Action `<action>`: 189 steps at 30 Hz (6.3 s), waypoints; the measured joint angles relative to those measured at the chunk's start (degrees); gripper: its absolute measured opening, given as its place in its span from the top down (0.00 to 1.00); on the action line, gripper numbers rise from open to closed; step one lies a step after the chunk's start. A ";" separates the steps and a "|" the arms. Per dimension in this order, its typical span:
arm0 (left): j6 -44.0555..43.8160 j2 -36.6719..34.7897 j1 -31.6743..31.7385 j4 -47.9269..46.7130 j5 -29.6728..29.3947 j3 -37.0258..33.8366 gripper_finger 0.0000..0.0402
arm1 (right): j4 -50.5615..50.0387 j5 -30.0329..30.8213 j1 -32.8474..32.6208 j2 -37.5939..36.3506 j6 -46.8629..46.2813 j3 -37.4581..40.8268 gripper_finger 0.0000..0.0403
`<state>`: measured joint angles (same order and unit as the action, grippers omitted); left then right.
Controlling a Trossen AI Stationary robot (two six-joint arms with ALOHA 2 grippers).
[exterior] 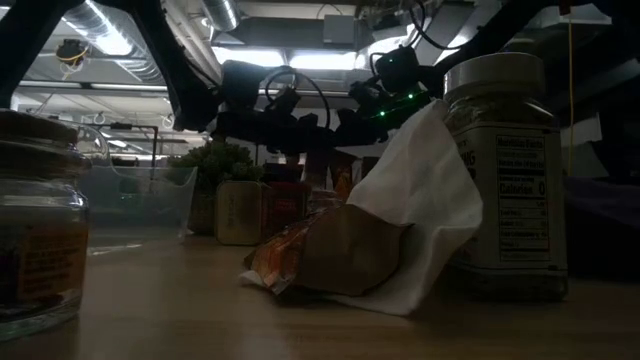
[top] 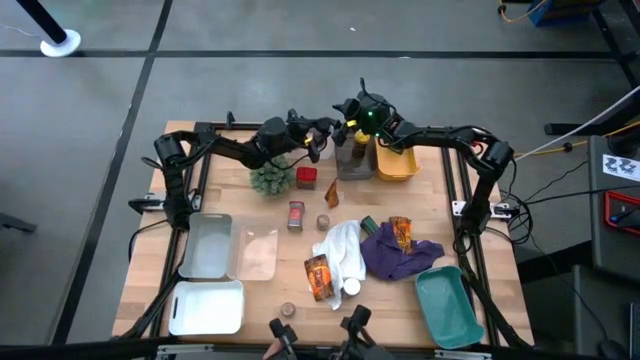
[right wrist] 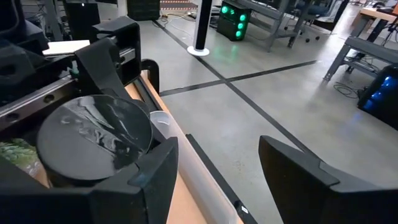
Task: Sort spices by type
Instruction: Put the violet seasoning bottle into the top transparent bin, then put the top white seasoning bottle into the gray bin
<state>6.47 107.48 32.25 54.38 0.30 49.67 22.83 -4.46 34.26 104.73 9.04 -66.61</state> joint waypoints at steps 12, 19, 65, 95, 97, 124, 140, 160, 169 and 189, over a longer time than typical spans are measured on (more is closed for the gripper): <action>-0.01 0.00 0.11 -3.58 -0.16 0.04 0.49 | 0.19 -1.91 -0.11 0.00 0.08 0.02 0.44; 1.55 0.02 0.17 -5.56 -2.38 0.04 0.49 | 0.52 1.55 -0.26 -0.02 0.17 -0.02 0.44; 2.80 -2.55 0.98 -11.90 -5.20 0.02 0.34 | -3.41 2.59 0.00 -0.62 0.39 -3.15 0.44; -10.21 -32.09 7.79 -72.22 -15.83 0.02 0.34 | -38.49 5.61 -0.04 -28.40 4.15 -3.13 0.44; -10.88 -32.06 8.53 -72.59 -15.44 0.02 0.34 | -40.05 5.97 -0.04 -30.25 4.75 -3.13 0.44; -12.10 -32.00 9.86 -71.31 -13.38 -4.39 0.34 | -48.57 6.61 -0.11 -38.34 4.78 -3.13 0.44; -9.04 -25.42 10.11 -65.11 -12.70 -4.42 0.38 | -50.17 6.45 -0.11 -38.27 4.74 -3.13 0.44; -4.53 -33.62 10.60 -70.73 -12.95 1.67 0.53 | -54.77 -0.68 -0.11 -38.23 4.70 -3.08 0.44; -5.16 -47.08 6.07 -82.53 -9.83 9.29 0.53 | -54.66 -12.34 -0.15 -38.13 4.73 -3.08 0.44; -36.70 -65.99 -21.26 -127.56 -4.29 9.42 0.53 | -54.25 -13.19 -0.15 -29.54 4.72 -3.08 0.44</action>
<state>-30.23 41.50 10.99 -73.17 -4.00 59.09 -31.42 -17.65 34.11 75.19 13.76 -69.69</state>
